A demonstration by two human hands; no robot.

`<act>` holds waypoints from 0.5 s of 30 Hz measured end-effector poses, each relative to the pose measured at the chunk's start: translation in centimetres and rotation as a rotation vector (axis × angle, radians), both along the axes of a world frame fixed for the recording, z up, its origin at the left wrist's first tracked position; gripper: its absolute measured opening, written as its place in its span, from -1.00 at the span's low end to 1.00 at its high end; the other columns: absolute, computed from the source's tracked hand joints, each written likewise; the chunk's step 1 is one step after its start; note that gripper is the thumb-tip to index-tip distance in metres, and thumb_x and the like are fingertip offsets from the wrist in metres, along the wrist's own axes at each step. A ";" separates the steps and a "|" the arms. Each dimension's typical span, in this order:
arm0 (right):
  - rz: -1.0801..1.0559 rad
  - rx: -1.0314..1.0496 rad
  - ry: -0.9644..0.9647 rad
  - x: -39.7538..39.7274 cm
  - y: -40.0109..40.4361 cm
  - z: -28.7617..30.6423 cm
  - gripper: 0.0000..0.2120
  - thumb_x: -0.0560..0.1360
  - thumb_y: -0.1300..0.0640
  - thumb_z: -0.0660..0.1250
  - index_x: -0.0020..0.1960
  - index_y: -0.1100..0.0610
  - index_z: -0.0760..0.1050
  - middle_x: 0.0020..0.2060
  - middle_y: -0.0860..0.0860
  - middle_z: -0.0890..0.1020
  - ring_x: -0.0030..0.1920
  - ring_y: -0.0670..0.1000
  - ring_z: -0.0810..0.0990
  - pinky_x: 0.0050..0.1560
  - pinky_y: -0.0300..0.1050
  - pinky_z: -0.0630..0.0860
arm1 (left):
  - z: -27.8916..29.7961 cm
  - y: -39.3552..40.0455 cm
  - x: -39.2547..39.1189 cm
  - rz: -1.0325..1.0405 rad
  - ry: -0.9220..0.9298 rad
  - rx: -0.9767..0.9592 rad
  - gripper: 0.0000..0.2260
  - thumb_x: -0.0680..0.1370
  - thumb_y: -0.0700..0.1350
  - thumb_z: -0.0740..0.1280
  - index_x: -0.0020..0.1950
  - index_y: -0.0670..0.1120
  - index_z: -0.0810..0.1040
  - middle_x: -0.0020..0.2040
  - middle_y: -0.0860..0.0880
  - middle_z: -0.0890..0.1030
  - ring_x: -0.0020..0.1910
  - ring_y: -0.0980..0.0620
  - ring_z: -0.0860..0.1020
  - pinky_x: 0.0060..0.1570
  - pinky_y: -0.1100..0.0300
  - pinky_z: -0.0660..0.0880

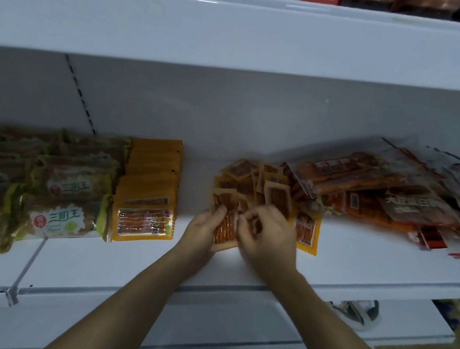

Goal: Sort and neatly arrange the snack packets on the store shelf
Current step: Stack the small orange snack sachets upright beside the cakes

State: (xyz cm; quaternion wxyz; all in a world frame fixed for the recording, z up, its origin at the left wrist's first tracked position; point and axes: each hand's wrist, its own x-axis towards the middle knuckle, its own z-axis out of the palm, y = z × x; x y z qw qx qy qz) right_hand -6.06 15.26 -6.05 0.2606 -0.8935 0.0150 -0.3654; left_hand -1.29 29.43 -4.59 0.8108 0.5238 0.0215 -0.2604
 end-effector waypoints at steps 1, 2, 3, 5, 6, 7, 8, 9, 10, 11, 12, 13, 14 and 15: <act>0.031 0.058 -0.001 0.1 1.2 0.1 -0.91 0.47 0.19 0.49 -0.15 0.09 0.58 -0.23 -0.06 0.58 -0.27 -0.14 0.45 -0.23 -0.31 0.39 | 0.0 0.0 0.1 0.001 0.025 -0.031 -0.70 0.69 -0.05 0.21 0.22 -0.23 0.59 0.00 -0.21 0.72 -0.06 -0.08 0.72 -0.14 0.10 0.67; 0.064 0.109 0.003 0.3 2.0 0.0 -0.91 0.48 0.19 0.49 -0.15 0.09 0.58 -0.25 -0.09 0.57 -0.28 -0.17 0.44 -0.21 -0.35 0.36 | 0.2 0.2 0.1 0.004 0.046 -0.056 -0.68 0.68 -0.01 0.21 0.19 -0.22 0.60 -0.02 -0.22 0.72 -0.08 -0.08 0.72 -0.14 0.09 0.67; 0.105 0.152 0.017 0.3 2.6 0.1 -0.93 0.49 0.19 0.48 -0.14 0.09 0.60 -0.25 -0.11 0.58 -0.28 -0.17 0.46 -0.20 -0.38 0.35 | 0.1 0.3 0.2 0.008 0.059 -0.072 -0.67 0.68 0.00 0.21 0.20 -0.23 0.59 -0.03 -0.23 0.72 -0.09 -0.08 0.72 -0.15 0.10 0.67; 0.202 0.260 0.091 0.6 2.5 0.4 -0.95 0.54 0.19 0.43 -0.07 0.06 0.63 -0.21 -0.15 0.63 -0.21 -0.20 0.57 -0.17 -0.45 0.39 | -0.1 0.5 0.5 0.009 0.056 -0.086 -0.68 0.68 -0.06 0.22 0.28 -0.27 0.54 -0.01 -0.24 0.72 -0.07 -0.10 0.72 -0.12 0.06 0.67; 0.221 0.331 0.136 0.8 1.9 0.8 -0.92 0.57 0.19 0.40 -0.03 0.03 0.63 -0.20 -0.16 0.65 -0.19 -0.22 0.60 -0.19 -0.45 0.42 | -0.3 0.6 0.7 0.007 0.050 -0.081 -0.71 0.68 -0.12 0.23 0.30 -0.27 0.52 0.01 -0.24 0.72 -0.05 -0.12 0.72 -0.06 0.00 0.67; 0.197 0.370 0.155 1.0 1.0 1.1 -0.89 0.58 0.20 0.37 -0.02 0.00 0.62 -0.21 -0.15 0.65 -0.20 -0.21 0.61 -0.22 -0.40 0.45 | -0.7 0.7 1.0 0.003 0.050 -0.074 -0.76 0.67 -0.18 0.23 0.30 -0.24 0.52 0.02 -0.23 0.72 -0.03 -0.13 0.72 0.01 -0.06 0.65; 0.137 0.362 0.142 1.5 -0.2 1.2 -0.88 0.58 0.20 0.36 -0.02 -0.01 0.60 -0.21 -0.12 0.65 -0.22 -0.17 0.61 -0.24 -0.31 0.47 | -0.7 0.7 1.2 -0.010 0.054 -0.075 -0.79 0.67 -0.24 0.22 0.28 -0.21 0.52 0.04 -0.23 0.72 -0.02 -0.16 0.72 0.06 -0.12 0.62; 0.054 0.290 0.127 2.1 -1.6 1.2 -0.90 0.56 0.20 0.37 -0.03 -0.01 0.57 -0.19 -0.07 0.64 -0.23 -0.12 0.60 -0.26 -0.21 0.47 | -0.8 0.6 1.3 -0.022 0.068 -0.089 -0.80 0.68 -0.26 0.19 0.28 -0.19 0.51 0.07 -0.24 0.71 0.02 -0.19 0.71 0.10 -0.17 0.60; -0.026 0.181 0.122 2.7 -2.9 1.0 -0.92 0.52 0.17 0.38 -0.07 0.01 0.51 -0.16 -0.03 0.61 -0.21 -0.03 0.57 -0.28 -0.14 0.45 | -0.6 0.6 1.4 -0.030 0.086 -0.112 -0.79 0.68 -0.27 0.17 0.29 -0.20 0.49 0.10 -0.27 0.70 0.05 -0.23 0.70 0.11 -0.21 0.60; -0.092 0.054 0.144 3.4 -3.8 0.7 -0.89 0.50 0.12 0.39 -0.11 0.02 0.45 -0.15 0.00 0.58 -0.20 0.03 0.54 -0.31 -0.12 0.41 | -0.6 0.6 1.5 -0.034 0.100 -0.132 -0.78 0.69 -0.25 0.16 0.31 -0.22 0.47 0.11 -0.28 0.69 0.04 -0.25 0.70 0.07 -0.22 0.62; -0.129 -0.040 0.165 3.9 -4.4 0.2 -0.84 0.50 0.07 0.38 -0.15 0.04 0.40 -0.16 0.01 0.56 -0.20 0.07 0.52 -0.33 -0.10 0.39 | -0.5 0.6 1.5 -0.042 0.108 -0.147 -0.77 0.70 -0.21 0.16 0.31 -0.23 0.46 0.09 -0.29 0.68 0.00 -0.24 0.69 -0.01 -0.20 0.65; -0.140 -0.090 0.158 4.2 -4.7 -0.3 -0.79 0.52 0.04 0.36 -0.19 0.05 0.36 -0.19 0.02 0.54 -0.23 0.08 0.50 -0.34 -0.09 0.38 | -0.4 0.6 1.6 -0.045 0.116 -0.157 -0.76 0.69 -0.16 0.17 0.31 -0.23 0.44 0.06 -0.30 0.66 -0.06 -0.22 0.66 -0.08 -0.15 0.66; -0.135 -0.099 0.133 4.6 -4.9 -0.7 -0.74 0.55 0.02 0.35 -0.23 0.06 0.34 -0.24 0.00 0.51 -0.27 0.07 0.48 -0.36 -0.08 0.36 | -0.3 0.5 1.7 -0.042 0.128 -0.171 -0.74 0.67 -0.11 0.19 0.30 -0.21 0.43 0.04 -0.29 0.63 -0.11 -0.19 0.62 -0.14 -0.11 0.65; -0.128 -0.093 0.113 4.7 -5.0 -0.7 -0.70 0.57 0.03 0.35 -0.25 0.05 0.32 -0.29 -0.02 0.48 -0.32 0.04 0.44 -0.37 -0.09 0.34 | -0.2 0.5 1.9 -0.031 0.151 -0.184 -0.71 0.63 -0.07 0.21 0.29 -0.19 0.44 0.02 -0.28 0.62 -0.14 -0.17 0.59 -0.18 -0.07 0.63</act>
